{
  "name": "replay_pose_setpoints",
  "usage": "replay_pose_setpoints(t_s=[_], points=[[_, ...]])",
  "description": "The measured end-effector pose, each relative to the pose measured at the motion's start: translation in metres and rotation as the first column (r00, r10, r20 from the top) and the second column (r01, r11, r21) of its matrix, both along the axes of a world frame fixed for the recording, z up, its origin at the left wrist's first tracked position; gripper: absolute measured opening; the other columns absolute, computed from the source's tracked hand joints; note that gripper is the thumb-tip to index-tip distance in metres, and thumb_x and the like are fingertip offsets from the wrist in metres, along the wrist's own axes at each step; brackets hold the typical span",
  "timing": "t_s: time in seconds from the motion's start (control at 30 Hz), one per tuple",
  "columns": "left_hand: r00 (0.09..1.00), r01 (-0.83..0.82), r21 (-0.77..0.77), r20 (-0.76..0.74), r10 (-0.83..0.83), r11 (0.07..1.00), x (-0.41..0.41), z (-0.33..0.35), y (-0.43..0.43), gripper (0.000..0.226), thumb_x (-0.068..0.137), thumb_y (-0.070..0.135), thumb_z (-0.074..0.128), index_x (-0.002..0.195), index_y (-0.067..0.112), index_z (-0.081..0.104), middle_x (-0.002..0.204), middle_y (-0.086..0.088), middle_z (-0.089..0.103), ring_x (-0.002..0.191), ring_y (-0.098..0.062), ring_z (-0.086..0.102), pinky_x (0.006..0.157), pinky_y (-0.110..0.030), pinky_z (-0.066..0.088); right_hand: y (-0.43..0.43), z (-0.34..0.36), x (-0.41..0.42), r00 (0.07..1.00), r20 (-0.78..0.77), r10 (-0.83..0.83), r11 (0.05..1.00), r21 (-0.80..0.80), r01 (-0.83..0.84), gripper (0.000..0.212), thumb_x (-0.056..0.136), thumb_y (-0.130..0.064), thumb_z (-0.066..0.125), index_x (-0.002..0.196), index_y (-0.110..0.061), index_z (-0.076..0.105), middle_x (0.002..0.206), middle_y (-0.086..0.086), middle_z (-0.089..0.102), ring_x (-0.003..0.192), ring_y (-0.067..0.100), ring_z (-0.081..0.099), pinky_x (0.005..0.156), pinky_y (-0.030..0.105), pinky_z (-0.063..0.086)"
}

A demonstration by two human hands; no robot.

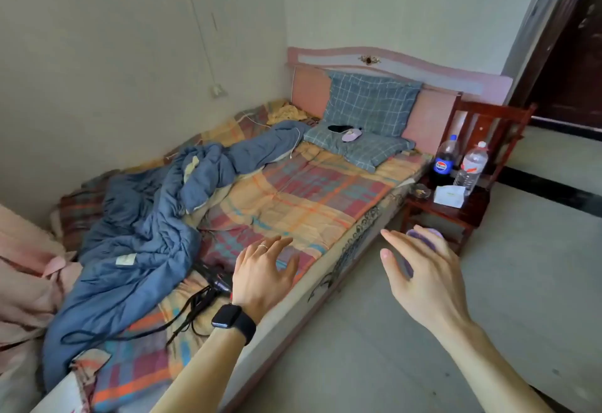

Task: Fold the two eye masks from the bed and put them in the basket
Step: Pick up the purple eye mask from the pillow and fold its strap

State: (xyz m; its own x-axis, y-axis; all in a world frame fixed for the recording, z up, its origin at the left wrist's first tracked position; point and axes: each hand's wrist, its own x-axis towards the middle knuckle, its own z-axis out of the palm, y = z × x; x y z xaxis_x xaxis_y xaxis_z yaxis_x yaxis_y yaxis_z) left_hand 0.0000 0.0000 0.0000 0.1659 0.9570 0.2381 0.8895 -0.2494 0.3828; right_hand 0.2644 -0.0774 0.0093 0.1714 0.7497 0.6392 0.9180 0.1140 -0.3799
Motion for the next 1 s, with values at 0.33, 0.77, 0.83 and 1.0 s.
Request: replay_pose_setpoints(t_s=[0.33,0.77,0.83,1.0], points=[[0.991,0.123,-0.132,-0.036,-0.128,0.984,0.042,-0.033,0.168,0.045,0.093,0.055,0.045,0.134,0.038,0.054,0.144,0.008,0.053,0.135,-0.021,0.041,0.113,-0.04,0.027,0.122,-0.038,0.04,0.983,0.046,-0.179,0.959,-0.215,0.185,0.032,0.088,-0.04,0.056,0.108,-0.027,0.077,0.109,-0.009,0.076,0.115,0.025,0.062,0.091,0.043,0.053],[0.988,0.12,-0.212,-0.069,-0.137,0.97,0.167,-0.065,0.361,0.043,0.094,0.051,0.047,0.134,0.038,0.054,0.142,0.009,0.055,0.135,-0.021,0.04,0.111,-0.043,0.031,0.318,-0.074,0.161,0.988,0.036,-0.148,0.933,-0.326,0.151,0.033,0.089,-0.039,0.052,0.106,-0.026,0.077,0.106,-0.007,0.077,0.111,0.027,0.065,0.091,0.044,0.054],[0.991,0.093,-0.213,-0.07,-0.11,0.973,0.192,-0.062,0.39,0.042,0.094,0.05,0.047,0.133,0.038,0.054,0.141,0.009,0.055,0.134,-0.021,0.041,0.11,-0.043,0.032,0.354,-0.07,0.19,0.993,0.038,-0.113,0.932,-0.344,0.119,0.034,0.089,-0.039,0.052,0.108,-0.025,0.077,0.106,-0.007,0.077,0.11,0.027,0.065,0.092,0.041,0.054],[0.997,0.029,-0.199,-0.07,-0.044,0.98,0.244,-0.052,0.46,0.041,0.094,0.049,0.047,0.131,0.036,0.056,0.138,0.008,0.058,0.131,-0.023,0.045,0.113,-0.043,0.029,0.449,-0.06,0.253,0.998,0.068,0.001,0.911,-0.412,0.028,0.036,0.091,-0.041,0.05,0.114,-0.027,0.074,0.113,-0.009,0.075,0.113,0.023,0.063,0.093,0.042,0.053]])
